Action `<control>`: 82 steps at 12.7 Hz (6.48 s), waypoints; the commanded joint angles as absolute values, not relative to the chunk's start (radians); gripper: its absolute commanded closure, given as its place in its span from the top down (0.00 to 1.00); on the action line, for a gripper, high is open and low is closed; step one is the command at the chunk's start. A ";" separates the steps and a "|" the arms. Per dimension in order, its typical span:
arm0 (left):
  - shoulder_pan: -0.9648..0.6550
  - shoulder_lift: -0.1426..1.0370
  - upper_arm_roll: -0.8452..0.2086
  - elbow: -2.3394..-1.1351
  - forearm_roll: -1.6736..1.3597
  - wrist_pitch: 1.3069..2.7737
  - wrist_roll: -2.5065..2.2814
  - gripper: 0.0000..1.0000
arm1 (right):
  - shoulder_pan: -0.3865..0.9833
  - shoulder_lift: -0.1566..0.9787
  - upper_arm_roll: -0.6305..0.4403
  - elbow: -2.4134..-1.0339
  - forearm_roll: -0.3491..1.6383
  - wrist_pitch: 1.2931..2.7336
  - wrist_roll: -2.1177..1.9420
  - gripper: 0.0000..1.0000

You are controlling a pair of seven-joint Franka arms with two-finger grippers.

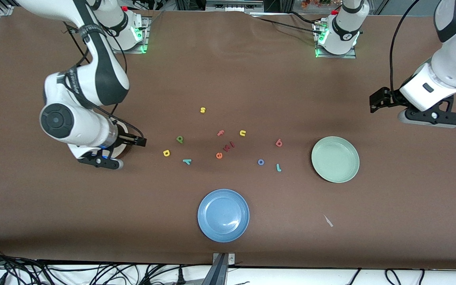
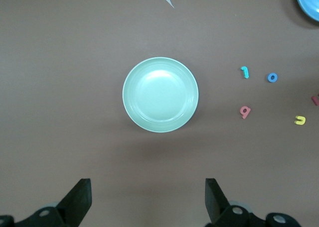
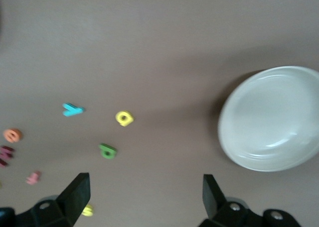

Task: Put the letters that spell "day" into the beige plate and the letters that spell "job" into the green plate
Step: 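Reach the right gripper to the yellow letter while the left gripper moves out, then grasp the yellow letter with the right gripper while the left gripper lowers, then carry the yellow letter to the beige plate while the left gripper grasps the pink nine, then release the yellow letter on the beige plate while the left gripper drops the nine, then grasp the green letter with the right gripper while the left gripper reaches the cyan one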

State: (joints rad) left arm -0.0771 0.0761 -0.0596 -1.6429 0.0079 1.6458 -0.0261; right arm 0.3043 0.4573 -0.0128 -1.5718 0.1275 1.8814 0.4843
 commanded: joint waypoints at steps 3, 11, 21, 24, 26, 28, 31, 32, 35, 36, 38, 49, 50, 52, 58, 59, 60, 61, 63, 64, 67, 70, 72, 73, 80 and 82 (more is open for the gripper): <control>-0.144 0.152 -0.061 -1.621 0.017 1.644 -0.009 1.00 | 0.351 0.478 -0.014 -1.719 0.167 2.141 0.609 1.00; -0.294 0.348 -0.061 -1.621 -0.034 1.782 -0.023 1.00 | 0.417 0.586 -0.015 -1.823 0.163 2.435 0.824 1.00; -0.422 0.630 -0.061 -1.651 -0.025 2.097 -0.192 1.00 | 0.420 0.598 -0.014 -1.901 0.164 2.503 0.825 0.68; -0.422 0.637 -0.061 -1.732 -0.032 2.205 -0.192 1.00 | 0.420 0.612 -0.014 -1.895 0.163 2.508 0.825 0.65; -0.423 0.637 -0.063 -1.764 -0.034 2.252 -0.202 1.00 | 0.420 0.621 -0.014 -1.885 0.163 2.507 0.825 0.59; -0.429 0.643 -0.063 -1.788 -0.034 2.290 -0.232 1.00 | 0.420 0.627 -0.014 -1.878 0.166 2.507 0.825 0.50; -0.430 0.653 -0.063 -1.798 -0.034 2.315 -0.232 0.98 | 0.420 0.640 -0.014 -1.861 0.167 2.505 0.822 0.35; -0.431 0.658 -0.064 -1.798 -0.034 2.325 -0.232 0.96 | 0.420 0.646 -0.014 -1.859 0.167 2.505 0.822 0.32; -0.431 0.658 -0.066 -1.801 -0.034 2.329 -0.232 0.86 | 0.420 0.653 -0.014 -1.844 0.169 2.502 0.821 0.20; -0.437 0.657 -0.067 -1.801 -0.034 2.329 -0.232 0.81 | 0.420 0.655 -0.014 -1.835 0.170 2.500 0.818 0.18; -0.446 0.655 -0.067 -1.809 -0.034 2.329 -0.232 0.62 | 0.420 0.655 -0.014 -1.819 0.170 2.481 0.815 0.16; -0.410 0.505 -0.058 -1.796 -0.020 2.148 -0.221 0.08 | 0.410 0.454 -0.150 -1.897 0.143 2.163 0.441 0.09; -0.394 0.494 -0.057 -1.781 -0.020 2.114 -0.215 0.08 | 0.410 0.416 -0.176 -1.945 0.143 2.163 0.384 0.10; -0.347 0.476 -0.057 -1.752 0.032 2.045 -0.164 0.09 | 0.410 0.342 -0.237 -2.046 0.143 2.174 0.252 0.10; -0.207 0.486 -0.058 -1.772 0.086 2.040 0.023 0.09 | 0.402 0.333 -0.371 -2.109 0.164 2.177 0.026 0.90; -0.206 0.509 -0.057 -1.773 0.086 2.043 0.023 0.09 | 0.413 0.331 -0.367 -2.086 0.166 2.166 0.047 1.00; -0.192 0.528 -0.058 -1.773 0.106 2.048 0.023 0.09 | 0.423 0.333 -0.358 -2.068 0.166 2.149 0.105 1.00; -0.187 0.544 -0.058 -1.773 0.130 2.049 0.023 0.09 | 0.440 0.339 -0.344 -2.047 0.164 2.135 0.157 1.00; -0.164 0.574 -0.058 -1.775 0.149 2.054 0.023 0.09 | 0.477 0.350 -0.315 -2.023 0.166 2.141 0.219 1.00; -0.154 0.593 -0.058 -1.773 0.149 2.062 0.021 0.09 | 0.494 0.366 -0.290 -2.007 0.173 2.148 0.251 1.00; -0.114 0.633 -0.058 -1.779 0.150 2.106 0.023 0.10 | 0.537 0.437 -0.210 -1.925 0.209 2.172 0.403 1.00; -0.114 0.641 -0.060 -1.787 0.149 2.118 0.012 0.99 | 0.597 0.509 -0.192 -1.875 0.215 2.239 0.468 1.00; -0.114 0.627 -0.060 -1.784 0.149 2.106 0.011 1.00 | 0.641 0.550 -0.192 -1.858 0.236 2.305 0.503 1.00; -0.114 0.608 -0.060 -1.784 0.147 2.099 0.011 1.00 | 0.650 0.567 -0.190 -1.849 0.238 2.327 0.521 1.00; -0.133 0.525 -0.075 -1.688 0.058 1.996 -0.021 1.00 | 0.676 0.620 -0.170 -1.848 0.238 2.414 0.545 0.89; -0.185 0.541 -0.075 -1.623 0.026 1.987 -0.137 1.00 | 0.677 0.624 -0.161 -1.848 0.238 2.414 0.545 0.81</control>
